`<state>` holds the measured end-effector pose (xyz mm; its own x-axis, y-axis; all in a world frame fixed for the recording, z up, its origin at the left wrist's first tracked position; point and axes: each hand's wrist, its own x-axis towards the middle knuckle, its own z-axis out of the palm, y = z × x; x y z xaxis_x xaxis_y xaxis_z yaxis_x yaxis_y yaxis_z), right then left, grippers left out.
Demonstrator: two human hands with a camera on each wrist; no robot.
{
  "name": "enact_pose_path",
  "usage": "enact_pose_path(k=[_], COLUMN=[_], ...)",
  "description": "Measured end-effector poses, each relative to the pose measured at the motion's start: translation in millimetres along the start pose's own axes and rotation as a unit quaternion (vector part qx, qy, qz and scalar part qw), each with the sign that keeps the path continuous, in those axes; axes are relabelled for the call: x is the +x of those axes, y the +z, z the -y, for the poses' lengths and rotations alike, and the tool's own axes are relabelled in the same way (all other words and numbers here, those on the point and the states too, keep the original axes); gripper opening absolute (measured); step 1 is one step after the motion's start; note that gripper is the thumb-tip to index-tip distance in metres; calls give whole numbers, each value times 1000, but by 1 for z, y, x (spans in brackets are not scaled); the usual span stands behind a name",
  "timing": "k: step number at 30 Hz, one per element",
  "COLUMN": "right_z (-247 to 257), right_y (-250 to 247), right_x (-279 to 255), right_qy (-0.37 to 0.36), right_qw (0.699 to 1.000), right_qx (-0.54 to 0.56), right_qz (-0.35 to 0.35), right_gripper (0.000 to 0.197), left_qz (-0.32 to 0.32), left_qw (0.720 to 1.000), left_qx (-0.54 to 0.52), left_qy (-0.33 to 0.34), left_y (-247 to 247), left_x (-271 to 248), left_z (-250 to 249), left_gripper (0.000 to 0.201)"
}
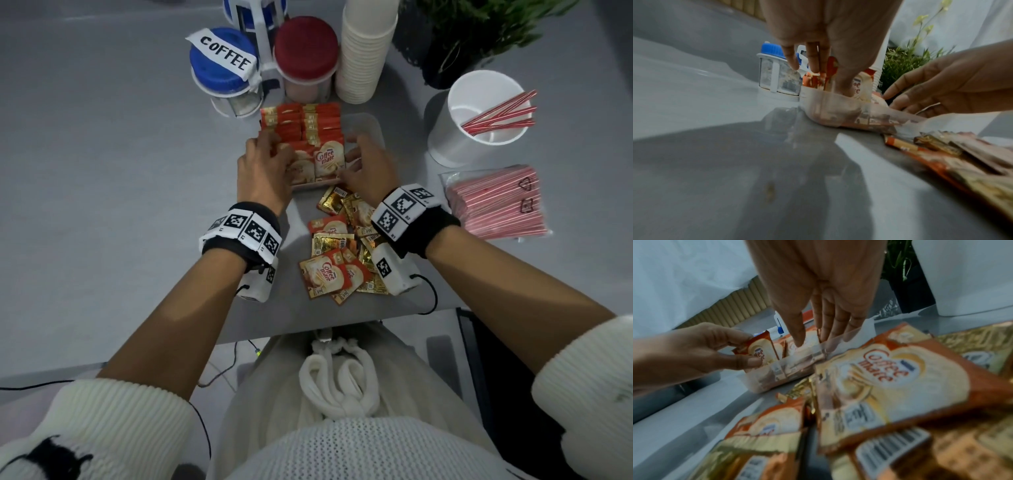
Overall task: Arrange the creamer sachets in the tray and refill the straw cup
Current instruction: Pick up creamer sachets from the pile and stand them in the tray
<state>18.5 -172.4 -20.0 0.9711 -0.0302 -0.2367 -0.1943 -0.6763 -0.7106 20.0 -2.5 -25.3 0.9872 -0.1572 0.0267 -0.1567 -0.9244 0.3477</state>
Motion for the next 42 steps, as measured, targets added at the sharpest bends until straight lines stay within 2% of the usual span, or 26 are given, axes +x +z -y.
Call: enact_pose_path(k=[7,16,22,25,29,32,34,36,38,42], right_z=[-3,-1,-4,-7,-14,-17,-16,-14,-14,-12], right_y=[8,6,0,-6,-8,-4,1,6,12,17], right_x=[5,8,-2,-9,-18,-23,-25,-28,-31,-34], right_qy=[18,20,-17,-45,-66,-78,-59,-32,-9,22], right_qw=[998,999,998,994,988,972,958,950,947,947], right_qx=[-41,-39,-34,-65,-135,-220,-281,-309,-319,-318], right_qz=[-36,-29,-55,-76,-42,8,25,26,21,31], right_gripper=[27,24,17,2,15,30,40,47,51,60], left_qz=[33,56,66,63,20,-18,4,51,90,125], left_qw=[997,991,993,995,997,998,996,995,994,990], left_qx=[74,117,92,57,23,-34,-84,-86,-67,-72], left_qy=[17,-10,-28,-50,-76,-50,-14,9,14,9], left_y=[-5,-6,-13,-17,-20,-16,-9,-3,4,15], left_x=[3,10,6,3,-6,-18,-24,-28,-32,-39], left_z=[5,-7,-1,6,9,2,-7,-16,-21,-18], left_gripper=[31,31,34,40,51,38,26,21,22,21])
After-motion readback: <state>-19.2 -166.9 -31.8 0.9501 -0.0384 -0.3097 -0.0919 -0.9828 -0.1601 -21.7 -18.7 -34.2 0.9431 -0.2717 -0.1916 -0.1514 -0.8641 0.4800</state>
